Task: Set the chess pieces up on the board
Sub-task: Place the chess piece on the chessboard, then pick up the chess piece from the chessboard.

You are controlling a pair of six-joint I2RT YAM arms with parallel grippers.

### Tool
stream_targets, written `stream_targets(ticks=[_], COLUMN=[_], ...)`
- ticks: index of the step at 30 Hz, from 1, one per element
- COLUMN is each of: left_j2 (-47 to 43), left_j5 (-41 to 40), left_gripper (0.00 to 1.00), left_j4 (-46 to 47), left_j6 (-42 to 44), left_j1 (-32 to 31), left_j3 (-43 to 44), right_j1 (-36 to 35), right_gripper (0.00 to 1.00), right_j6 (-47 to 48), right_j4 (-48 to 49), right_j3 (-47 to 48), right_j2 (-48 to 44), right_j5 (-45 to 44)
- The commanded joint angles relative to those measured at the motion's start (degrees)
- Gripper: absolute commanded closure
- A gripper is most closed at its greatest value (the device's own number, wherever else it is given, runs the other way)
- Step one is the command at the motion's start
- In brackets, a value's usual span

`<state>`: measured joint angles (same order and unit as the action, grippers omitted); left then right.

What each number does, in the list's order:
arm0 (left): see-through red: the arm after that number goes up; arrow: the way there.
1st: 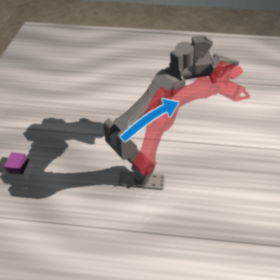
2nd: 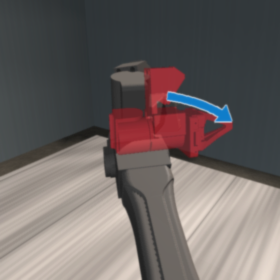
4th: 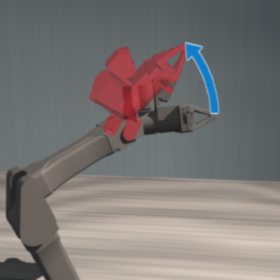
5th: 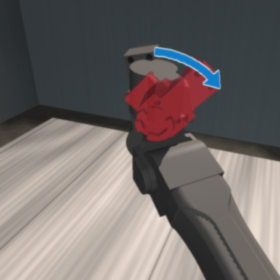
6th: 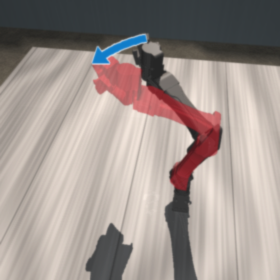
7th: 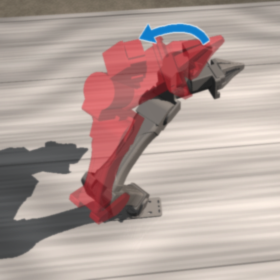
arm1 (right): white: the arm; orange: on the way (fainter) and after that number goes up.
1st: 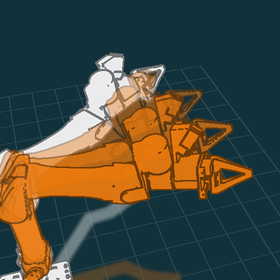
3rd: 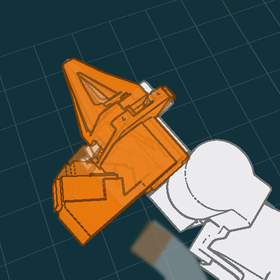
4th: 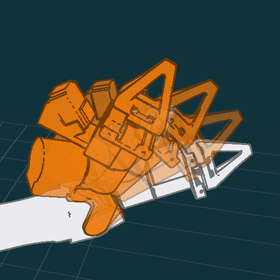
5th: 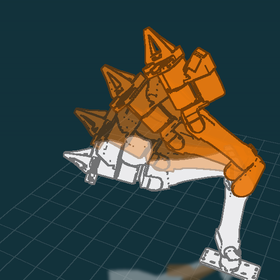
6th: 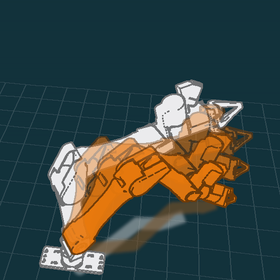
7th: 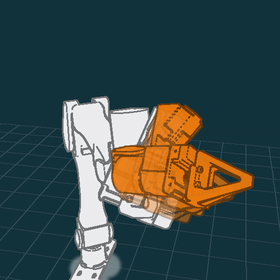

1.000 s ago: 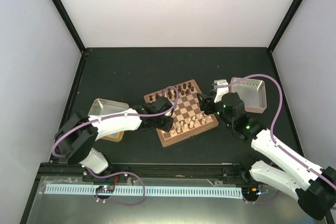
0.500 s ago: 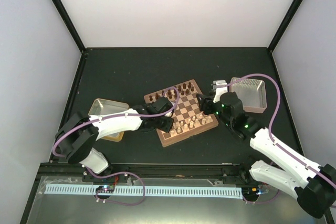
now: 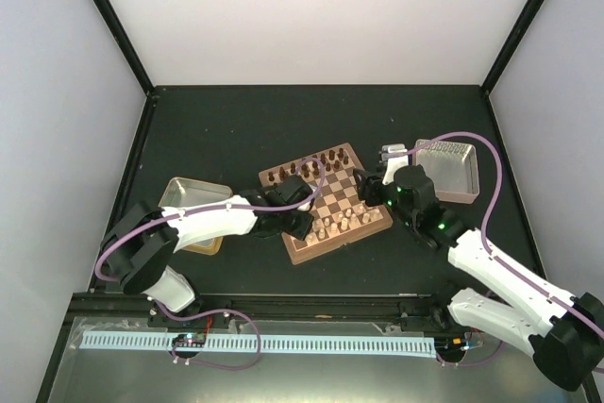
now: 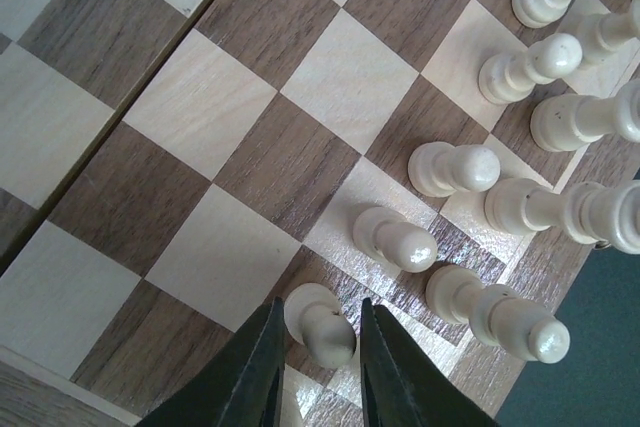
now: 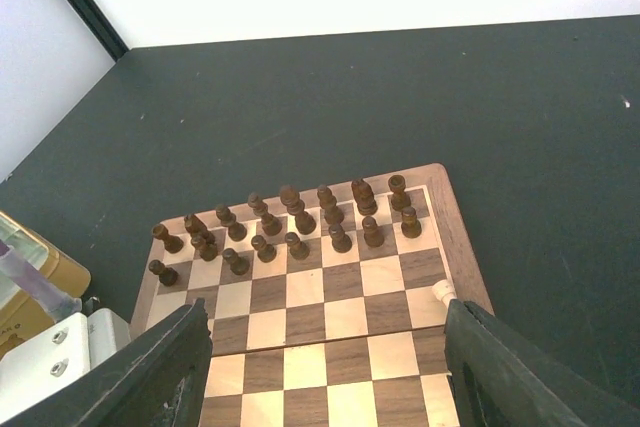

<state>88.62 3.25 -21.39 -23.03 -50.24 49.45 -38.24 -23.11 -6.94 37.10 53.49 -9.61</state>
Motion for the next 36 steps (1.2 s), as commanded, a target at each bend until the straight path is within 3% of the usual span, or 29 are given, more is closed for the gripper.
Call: stream_targets(ticks=[1, 8, 15, 18, 20, 27, 36], left_j2=[-1.7, -7.8, -19.0, -23.6, -25.8, -29.3, -29.9], left_j5=[0.4, -2.9, -10.4, -11.5, -11.8, -11.1, -9.1], left_gripper=[0.76, 0.65, 0.59, 0.57, 0.55, 0.53, 0.54], left_j4=[-1.8, -1.9, 0.2, 2.0, 3.7, 4.6, 5.1], left_j6=[0.5, -1.2, -6.2, -7.4, -7.8, -8.2, -7.9], left_j1=[-0.3, -0.1, 2.1, 3.1, 3.7, 5.0, 6.0], left_j3=[3.0, 3.8, 0.9, -1.9, -3.7, -6.5, -7.7], right_j1=[0.0, 0.0, 3.6, 4.4, 5.2, 9.1, 9.8], right_gripper=[0.35, 0.34, 0.34, 0.36, 0.37, 0.45, 0.58], right_j6=[-0.8, -1.5, -1.9, 0.4, 2.3, 7.6, 10.4], right_j4=[-0.9, -3.7, -11.0, -13.0, -13.2, -16.1, -17.3], right_j3=[1.4, 3.9, 10.1, 13.3, 15.3, 22.0, 23.2], right_j2=[-0.2, 2.7, 16.8, 23.0, 26.4, 38.1, 44.1], right_j5=[-1.4, -0.4, 4.8, 2.3, -1.0, 0.6, 4.7])
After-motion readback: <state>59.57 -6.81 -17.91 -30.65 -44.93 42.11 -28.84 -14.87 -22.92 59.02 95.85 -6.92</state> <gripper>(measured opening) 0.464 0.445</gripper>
